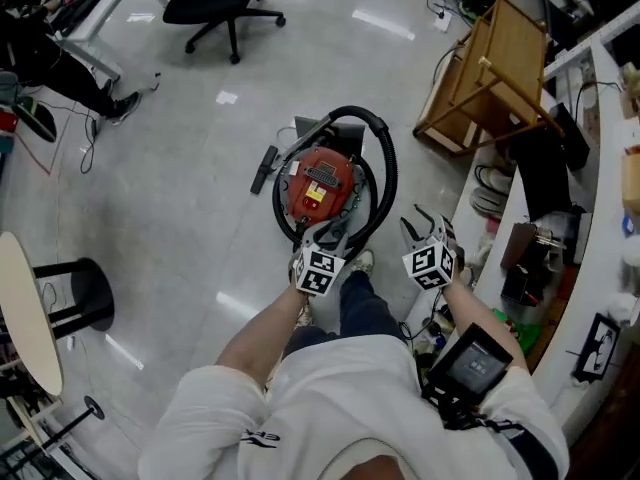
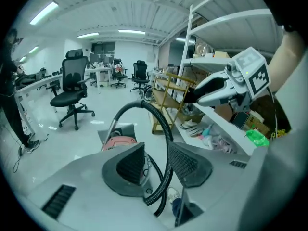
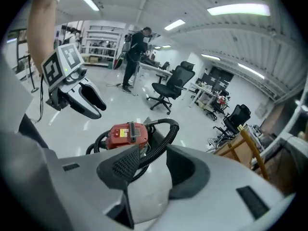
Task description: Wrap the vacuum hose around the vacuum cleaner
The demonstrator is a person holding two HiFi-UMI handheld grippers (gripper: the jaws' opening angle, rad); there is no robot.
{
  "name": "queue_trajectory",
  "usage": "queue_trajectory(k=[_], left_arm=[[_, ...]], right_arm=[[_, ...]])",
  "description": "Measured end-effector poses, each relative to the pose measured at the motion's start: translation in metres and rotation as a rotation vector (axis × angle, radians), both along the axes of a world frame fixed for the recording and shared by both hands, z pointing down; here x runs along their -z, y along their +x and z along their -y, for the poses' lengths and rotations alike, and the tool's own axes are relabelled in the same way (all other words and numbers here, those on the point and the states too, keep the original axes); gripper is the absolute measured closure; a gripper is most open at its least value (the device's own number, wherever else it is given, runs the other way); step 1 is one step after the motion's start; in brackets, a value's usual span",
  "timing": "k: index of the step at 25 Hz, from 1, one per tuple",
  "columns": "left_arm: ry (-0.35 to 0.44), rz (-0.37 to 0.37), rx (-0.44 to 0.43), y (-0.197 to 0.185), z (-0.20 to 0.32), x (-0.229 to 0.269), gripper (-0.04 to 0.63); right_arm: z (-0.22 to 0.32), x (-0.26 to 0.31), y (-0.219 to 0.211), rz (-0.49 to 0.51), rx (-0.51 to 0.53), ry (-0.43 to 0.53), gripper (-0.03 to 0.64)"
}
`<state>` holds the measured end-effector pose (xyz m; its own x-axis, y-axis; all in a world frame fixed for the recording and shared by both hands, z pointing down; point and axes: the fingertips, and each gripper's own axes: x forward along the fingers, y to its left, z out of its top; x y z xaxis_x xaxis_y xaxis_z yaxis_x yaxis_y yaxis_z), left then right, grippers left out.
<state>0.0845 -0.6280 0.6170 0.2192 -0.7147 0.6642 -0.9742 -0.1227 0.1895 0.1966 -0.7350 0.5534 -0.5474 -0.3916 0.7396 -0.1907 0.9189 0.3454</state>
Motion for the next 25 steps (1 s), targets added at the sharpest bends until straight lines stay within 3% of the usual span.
queue_trajectory(k=[5,8,17,21,25], left_arm=[[0.113,-0.012,0.024,-0.012,-0.030,0.063,0.471],[0.169,-0.024,0.070,-0.022,-0.052,0.101,0.543],[0.348,-0.047,0.065,-0.033,-0.124,0.193,0.588],[0.381,-0.067,0.036,-0.027,-0.150,0.214,0.592],[0.381,-0.088,0.024,-0.020,-0.173,0.222,0.592]], right_arm=[[-0.064,0.036,-0.010,0.111,-0.140,-0.084,0.443],[-0.101,0.058,-0.018,0.175,-0.188,-0.105,0.445],[-0.183,0.140,-0.033,0.446,-0.367,-0.155,0.545],[-0.215,0.163,-0.031,0.528,-0.417,-0.179,0.565],[-0.245,0.165,-0.022,0.530,-0.441,-0.200,0.575]])
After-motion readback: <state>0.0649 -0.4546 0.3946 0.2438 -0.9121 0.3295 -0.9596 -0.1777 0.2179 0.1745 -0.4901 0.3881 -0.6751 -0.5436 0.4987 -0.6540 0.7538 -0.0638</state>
